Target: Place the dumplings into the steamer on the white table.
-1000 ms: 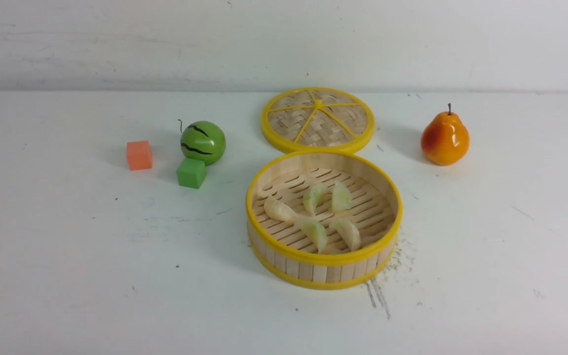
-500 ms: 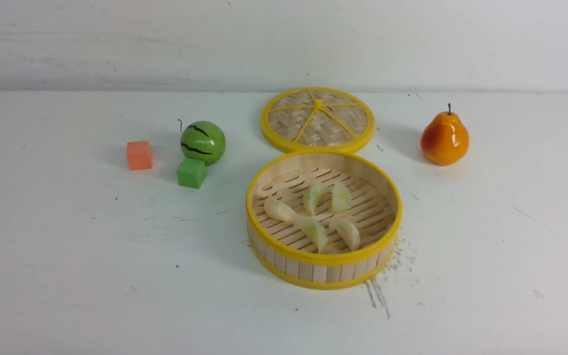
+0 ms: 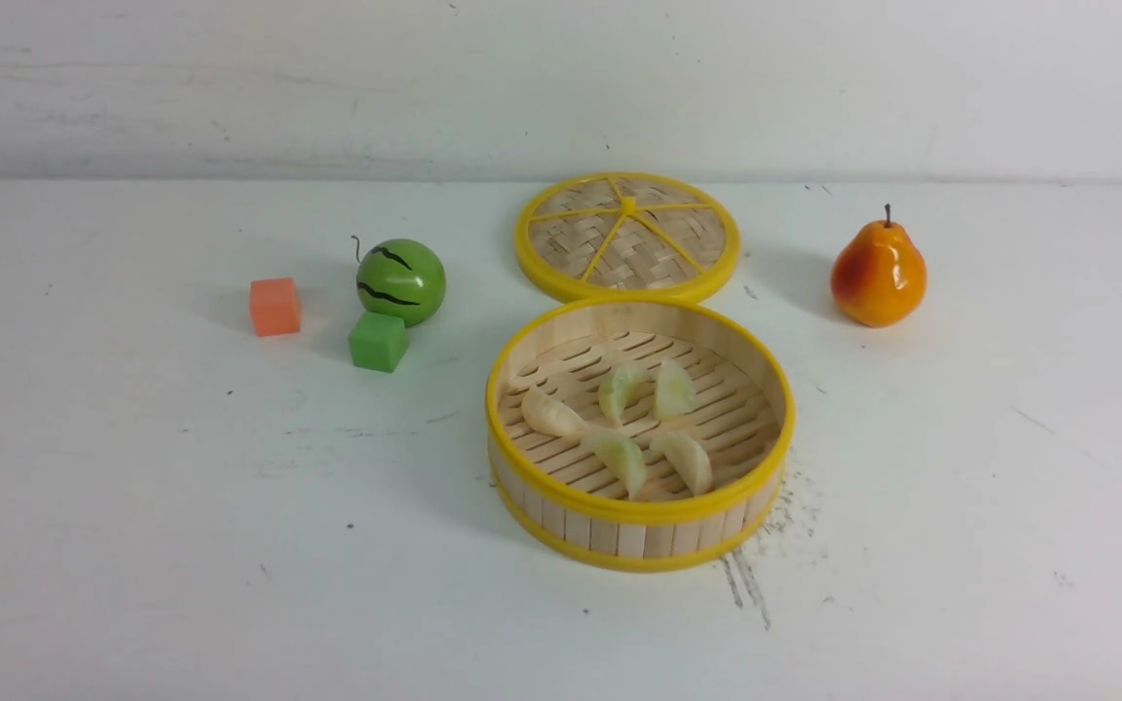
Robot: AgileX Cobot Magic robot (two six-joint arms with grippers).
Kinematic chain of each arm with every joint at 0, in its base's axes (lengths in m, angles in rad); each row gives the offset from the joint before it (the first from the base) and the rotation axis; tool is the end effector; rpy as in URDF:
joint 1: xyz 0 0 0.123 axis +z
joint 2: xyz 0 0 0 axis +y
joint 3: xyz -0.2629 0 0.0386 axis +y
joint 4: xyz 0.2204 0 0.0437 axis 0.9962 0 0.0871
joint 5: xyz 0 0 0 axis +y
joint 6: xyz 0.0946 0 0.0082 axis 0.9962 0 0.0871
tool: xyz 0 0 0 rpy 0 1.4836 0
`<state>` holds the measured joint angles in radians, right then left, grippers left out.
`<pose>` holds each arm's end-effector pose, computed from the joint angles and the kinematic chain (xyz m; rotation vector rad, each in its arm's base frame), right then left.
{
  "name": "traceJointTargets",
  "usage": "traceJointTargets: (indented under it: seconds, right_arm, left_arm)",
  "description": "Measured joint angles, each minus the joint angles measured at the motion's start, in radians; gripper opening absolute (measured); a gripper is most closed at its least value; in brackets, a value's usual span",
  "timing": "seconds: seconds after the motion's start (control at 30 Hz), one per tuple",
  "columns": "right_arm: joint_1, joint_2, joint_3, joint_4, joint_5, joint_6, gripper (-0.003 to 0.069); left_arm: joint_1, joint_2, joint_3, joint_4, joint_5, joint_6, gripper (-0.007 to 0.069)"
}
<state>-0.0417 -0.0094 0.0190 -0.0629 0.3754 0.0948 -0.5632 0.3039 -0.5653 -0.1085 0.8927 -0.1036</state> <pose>0.0482 -0.0042 0.1728 0.0887 1.8658 -0.0253 0.0324 -0.0299 0.2889 0.4694 2.1031 -0.5227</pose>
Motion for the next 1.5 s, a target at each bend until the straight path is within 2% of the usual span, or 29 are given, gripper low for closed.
traceJointTargets:
  seconds: [0.57, 0.7, 0.83, 1.0, 1.07, 1.2, 1.3, 1.5]
  right_arm:
    - [0.000, 0.000, 0.000, 0.000, 0.000, 0.000, -0.0001]
    - [0.000, 0.000, 0.000, 0.000, 0.000, 0.000, 0.0001]
    - [0.000, 0.000, 0.000, 0.000, 0.000, 0.000, 0.0003]
    - [0.000, 0.000, 0.000, 0.000, 0.000, 0.000, 0.0005]
    - [0.000, 0.000, 0.000, 0.000, 0.000, 0.000, 0.0006]
    - [0.000, 0.000, 0.000, 0.000, 0.000, 0.000, 0.0009]
    - [0.000, 0.000, 0.000, -0.001, 0.000, 0.000, 0.0009]
    - [0.000, 0.000, 0.000, -0.001, 0.000, 0.000, 0.0012]
  left_arm:
    - [0.000, 0.000, 0.013, 0.009, -0.016, 0.000, 0.0154]
    - [0.021, -0.008, 0.060, 0.040, -0.183, 0.000, 0.0139]
    - [0.169, -0.079, 0.209, 0.066, -0.573, -0.002, -0.0010]
    - [0.356, -0.203, 0.412, 0.065, -0.903, -0.002, -0.0014]
    - [0.423, -0.247, 0.479, 0.065, -0.944, -0.004, -0.0014]
    - [0.552, -0.308, 0.547, 0.065, -0.904, -0.054, -0.0014]
    - [0.633, -0.314, 0.561, 0.066, -0.795, -0.117, -0.0014]
    - [0.678, -0.314, 0.579, 0.073, -0.630, -0.161, -0.0014]
